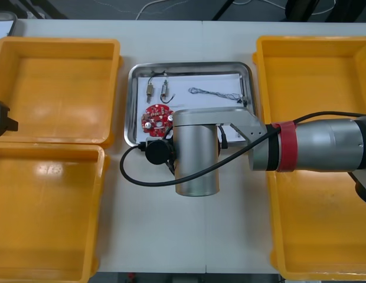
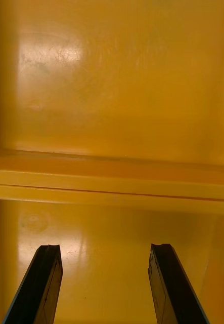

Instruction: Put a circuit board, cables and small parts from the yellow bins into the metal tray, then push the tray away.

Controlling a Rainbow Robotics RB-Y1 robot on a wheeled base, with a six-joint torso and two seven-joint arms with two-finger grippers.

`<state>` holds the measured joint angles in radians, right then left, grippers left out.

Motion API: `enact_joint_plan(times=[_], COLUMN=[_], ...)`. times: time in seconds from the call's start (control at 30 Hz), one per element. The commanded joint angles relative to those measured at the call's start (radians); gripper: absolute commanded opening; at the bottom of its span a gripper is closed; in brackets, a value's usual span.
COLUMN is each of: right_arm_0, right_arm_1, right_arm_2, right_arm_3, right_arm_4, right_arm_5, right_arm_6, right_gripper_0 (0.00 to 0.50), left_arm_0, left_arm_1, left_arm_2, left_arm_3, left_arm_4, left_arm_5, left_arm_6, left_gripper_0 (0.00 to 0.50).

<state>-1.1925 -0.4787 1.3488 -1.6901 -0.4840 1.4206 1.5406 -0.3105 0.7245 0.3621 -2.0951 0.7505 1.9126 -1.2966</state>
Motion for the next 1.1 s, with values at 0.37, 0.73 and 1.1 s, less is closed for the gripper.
enact_joint_plan(times=[0.37,0.73,1.1], right_arm_0=[-0.11,-0.154,-0.184], right_arm_1=[-0.017,-0.008,0.034], right_arm_2=[0.009,0.007,0.001], right_arm_3=[0.086,0.171,0.311], right_arm_4=[0.01,0.01,0.021], right_arm_5=[-0.061,-0.117,-0.25], right_arm_6=[0.124,0.141,0.13], right_gripper_0=[0.0,0.0,0.0], left_arm_0=[-0.035,-0.035,-0.035], left_arm_1=[-0.01,-0.01,-0.01], left_arm_2=[-0.006,-0.006,-0.006], left_arm_3=[-0.011,-0.011,-0.011], left_arm_4=[0.007,0.007,0.007], left_arm_5=[0.007,0.007,0.007], left_arm_6=[-0.078,-0.078,-0.078], left_gripper_0=[0.5,0.5,0.5])
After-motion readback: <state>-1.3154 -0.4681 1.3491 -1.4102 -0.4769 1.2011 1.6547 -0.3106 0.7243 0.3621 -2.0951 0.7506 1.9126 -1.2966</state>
